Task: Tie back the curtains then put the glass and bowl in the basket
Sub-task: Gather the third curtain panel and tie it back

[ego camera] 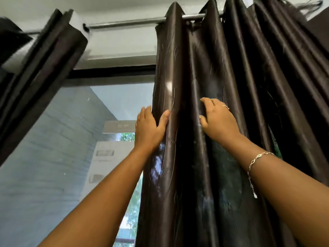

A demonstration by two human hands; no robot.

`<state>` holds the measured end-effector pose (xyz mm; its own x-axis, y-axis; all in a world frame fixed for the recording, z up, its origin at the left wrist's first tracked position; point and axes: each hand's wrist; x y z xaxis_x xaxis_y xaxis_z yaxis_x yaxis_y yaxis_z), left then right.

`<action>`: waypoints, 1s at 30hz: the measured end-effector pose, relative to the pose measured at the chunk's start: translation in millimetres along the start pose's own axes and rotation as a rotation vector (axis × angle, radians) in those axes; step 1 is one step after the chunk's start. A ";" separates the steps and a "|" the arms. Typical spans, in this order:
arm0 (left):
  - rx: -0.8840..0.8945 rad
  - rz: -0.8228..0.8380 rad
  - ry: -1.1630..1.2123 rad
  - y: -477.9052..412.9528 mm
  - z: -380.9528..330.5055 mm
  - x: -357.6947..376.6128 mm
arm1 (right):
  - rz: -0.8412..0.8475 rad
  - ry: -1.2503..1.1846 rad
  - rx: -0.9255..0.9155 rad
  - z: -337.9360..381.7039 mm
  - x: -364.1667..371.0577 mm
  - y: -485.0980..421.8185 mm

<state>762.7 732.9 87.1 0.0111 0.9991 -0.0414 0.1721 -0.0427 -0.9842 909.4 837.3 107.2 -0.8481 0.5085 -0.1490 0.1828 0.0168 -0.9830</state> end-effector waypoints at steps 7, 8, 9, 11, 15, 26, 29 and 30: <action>-0.034 -0.007 -0.045 -11.6 -37.5 24.6 | -0.016 -0.032 -0.023 -0.5 8.8 -21.9; -0.030 -0.008 -0.093 -13.9 -41.3 25.1 | -0.027 -0.009 -0.035 -2.4 10.6 -23.8; -0.024 0.003 -0.137 -15.1 -42.3 24.3 | -0.034 0.022 -0.051 -4.0 12.5 -24.6; 0.025 0.034 -0.245 -16.3 -38.8 21.7 | -0.071 0.076 -0.089 -8.2 15.6 -25.5; 0.018 0.082 -0.267 -21.8 -20.5 7.9 | -0.145 0.101 -0.074 -14.4 15.8 -24.8; -0.156 -0.088 -0.179 -67.8 75.8 -97.5 | -0.130 0.050 0.026 17.6 1.5 -38.7; -0.228 -0.114 -0.185 -81.0 112.2 -136.2 | -0.120 0.052 0.028 37.0 2.1 -43.6; -0.240 -0.121 -0.177 -83.6 124.3 -150.1 | -0.116 0.047 0.026 44.7 3.1 -45.1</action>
<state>624.3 587.0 154.2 -0.1919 0.9811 0.0237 0.3890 0.0982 -0.9160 876.2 799.6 146.3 -0.8386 0.5439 -0.0295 0.0710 0.0555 -0.9959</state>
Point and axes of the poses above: each hand's wrist, its own y-axis away from the middle knuckle, its own x-axis out of the palm, z = x × y, and after that the axes turned 5 degrees about z, right-handed
